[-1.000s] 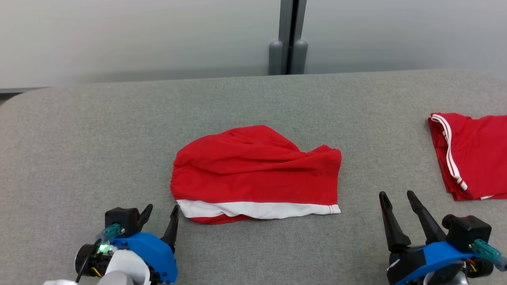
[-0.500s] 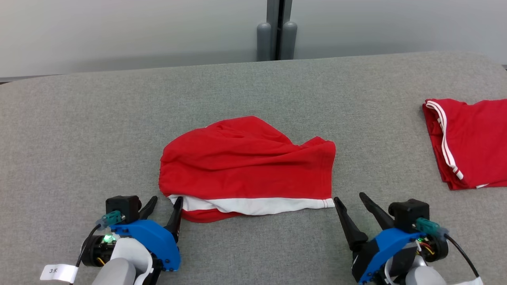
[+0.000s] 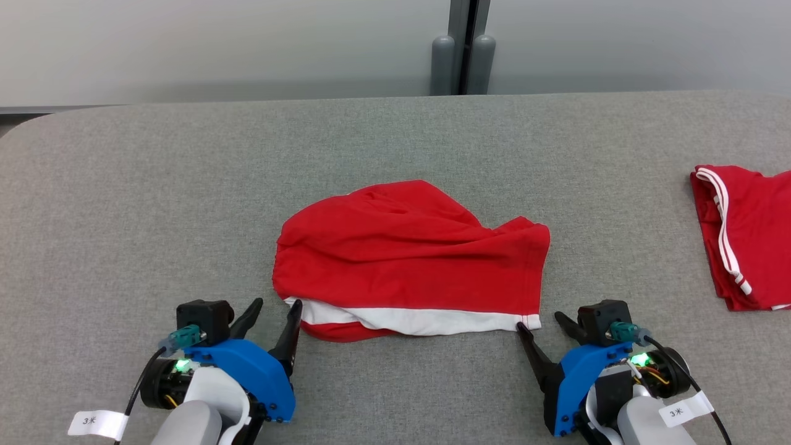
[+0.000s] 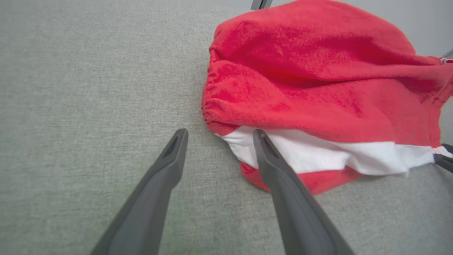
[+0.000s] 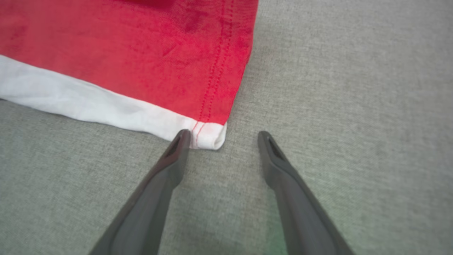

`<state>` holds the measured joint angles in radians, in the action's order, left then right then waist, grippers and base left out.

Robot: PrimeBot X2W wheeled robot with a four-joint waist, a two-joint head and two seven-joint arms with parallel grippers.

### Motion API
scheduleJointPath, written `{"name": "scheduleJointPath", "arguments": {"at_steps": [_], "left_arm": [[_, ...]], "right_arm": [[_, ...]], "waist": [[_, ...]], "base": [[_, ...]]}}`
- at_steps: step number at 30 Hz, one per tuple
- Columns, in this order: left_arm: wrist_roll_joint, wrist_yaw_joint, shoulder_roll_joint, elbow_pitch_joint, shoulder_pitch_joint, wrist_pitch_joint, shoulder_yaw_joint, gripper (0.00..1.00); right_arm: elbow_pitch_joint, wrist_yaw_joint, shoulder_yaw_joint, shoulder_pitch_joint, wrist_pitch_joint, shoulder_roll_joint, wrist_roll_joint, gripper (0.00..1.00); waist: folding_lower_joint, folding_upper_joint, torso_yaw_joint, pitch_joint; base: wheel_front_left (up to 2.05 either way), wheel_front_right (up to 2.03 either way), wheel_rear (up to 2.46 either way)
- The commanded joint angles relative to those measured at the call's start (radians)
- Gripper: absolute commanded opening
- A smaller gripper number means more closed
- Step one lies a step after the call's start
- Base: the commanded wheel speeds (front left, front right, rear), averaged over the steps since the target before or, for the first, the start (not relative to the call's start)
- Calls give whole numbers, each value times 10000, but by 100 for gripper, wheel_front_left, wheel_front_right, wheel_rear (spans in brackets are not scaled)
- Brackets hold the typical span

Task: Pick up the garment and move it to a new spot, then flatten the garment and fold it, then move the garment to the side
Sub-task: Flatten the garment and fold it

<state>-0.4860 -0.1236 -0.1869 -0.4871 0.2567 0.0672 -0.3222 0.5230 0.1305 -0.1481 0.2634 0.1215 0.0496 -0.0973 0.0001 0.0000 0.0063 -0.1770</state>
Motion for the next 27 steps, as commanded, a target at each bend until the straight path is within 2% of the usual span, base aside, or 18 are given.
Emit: {"name": "scheduleJointPath", "arguments": {"at_steps": [1,8,16,27], "left_arm": [[-82,15,36,47,-94,73,-40,100],[-119,-6,223,-213,266,293,-350,100],[-5,459,217,-861,478,334,-322,100],[-321,596,29,-722,154,120,-54,100]], "right_arm": [[135,5,27,79,-7,19,64,100],[368,4,-93,270,-105,20,-32,100],[416,4,-402,516,-120,19,-39,100],[287,10,-853,411,49,7,-19,99]], "waist": [[-1,0,7,8],[-1,0,-106,-94],[-1,0,-250,-222],[-1,0,-214,-237]], "base": [[0,0,0],[0,0,0],[0,0,0],[0,0,0]]}}
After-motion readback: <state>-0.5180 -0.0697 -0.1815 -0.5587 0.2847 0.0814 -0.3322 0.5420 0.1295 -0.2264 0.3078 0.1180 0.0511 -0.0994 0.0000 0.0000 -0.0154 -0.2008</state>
